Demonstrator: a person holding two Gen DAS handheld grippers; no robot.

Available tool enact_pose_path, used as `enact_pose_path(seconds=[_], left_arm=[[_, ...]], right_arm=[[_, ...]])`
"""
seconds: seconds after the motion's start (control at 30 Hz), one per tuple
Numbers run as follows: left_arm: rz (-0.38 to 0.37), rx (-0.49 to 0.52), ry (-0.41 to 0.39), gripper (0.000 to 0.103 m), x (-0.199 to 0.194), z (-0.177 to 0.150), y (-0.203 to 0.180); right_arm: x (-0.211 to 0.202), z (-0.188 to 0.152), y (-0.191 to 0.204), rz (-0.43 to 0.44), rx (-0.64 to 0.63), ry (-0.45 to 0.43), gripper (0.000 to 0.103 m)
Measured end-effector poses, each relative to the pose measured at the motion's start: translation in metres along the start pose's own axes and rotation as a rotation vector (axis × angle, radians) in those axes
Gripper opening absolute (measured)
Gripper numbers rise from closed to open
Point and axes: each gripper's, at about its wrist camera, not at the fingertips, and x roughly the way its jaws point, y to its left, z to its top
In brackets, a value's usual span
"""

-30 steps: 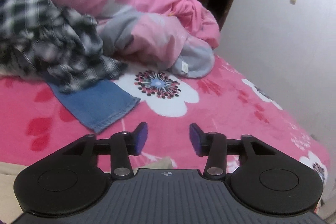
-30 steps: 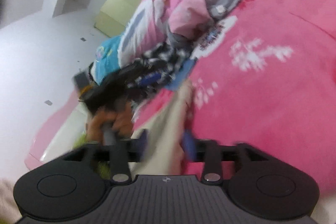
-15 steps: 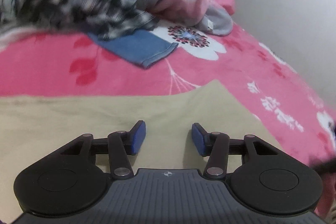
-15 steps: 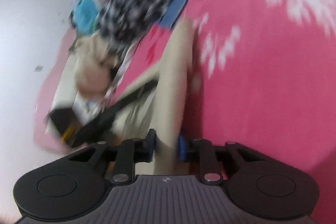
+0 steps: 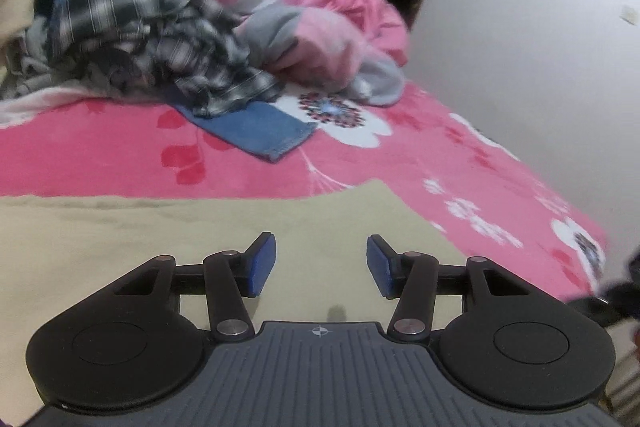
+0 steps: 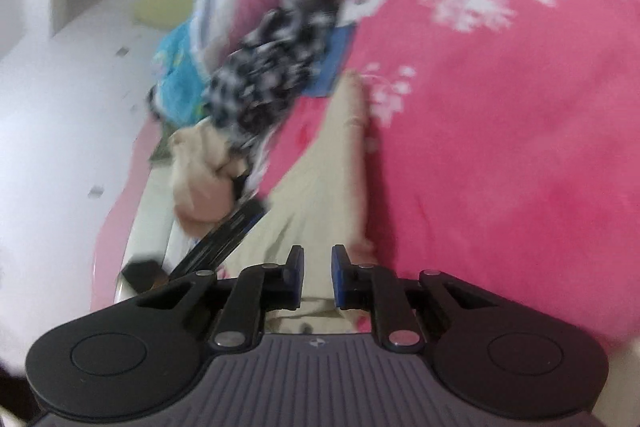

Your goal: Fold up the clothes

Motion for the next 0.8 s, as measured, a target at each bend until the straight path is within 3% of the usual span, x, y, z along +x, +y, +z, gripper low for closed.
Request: enact_pose_path(seconds=[0.1,0.23,0.3,0.33,0.5,0.67,0.8], left_arm=[[0.004,0.042,-0.008,0.052,-0.020,-0.016,-0.008],[0.023,0.079,0.000,0.053,-0.028,-0.037,-0.014],[0.033,0.094,0.010,0.052,-0.029,-0.048,-0.017],[0.045,0.104,0.019,0.052,-0.027,-0.051,-0.018],[0.035,0.126,0.002,0.052,-0.037,-0.052,-0.017],[0.067,0.196,0.059,0.053,-0.034,-0.060,-0.020],[0.084,0.307,0.054,0.053,-0.046,-0.069,-0.033]], right_arm=[[0.015,-0.002,-0.009,-0.046,0.047,-0.013,0.025],[0.039,-0.005,0.008,-0.083,-0.070,0.044,0.037],[0.046,-0.007,0.018,-0.115,-0.144,0.074,0.029],[0.044,-0.006,0.022,-0.104,-0.153,0.082,0.019],[0.012,0.001,0.058,-0.021,-0.265,0.022,0.015],[0.022,-0.003,0.005,-0.241,-0.241,0.035,0.012],[-0.016,-0.013,0.018,-0.194,-0.275,-0.147,0.015]])
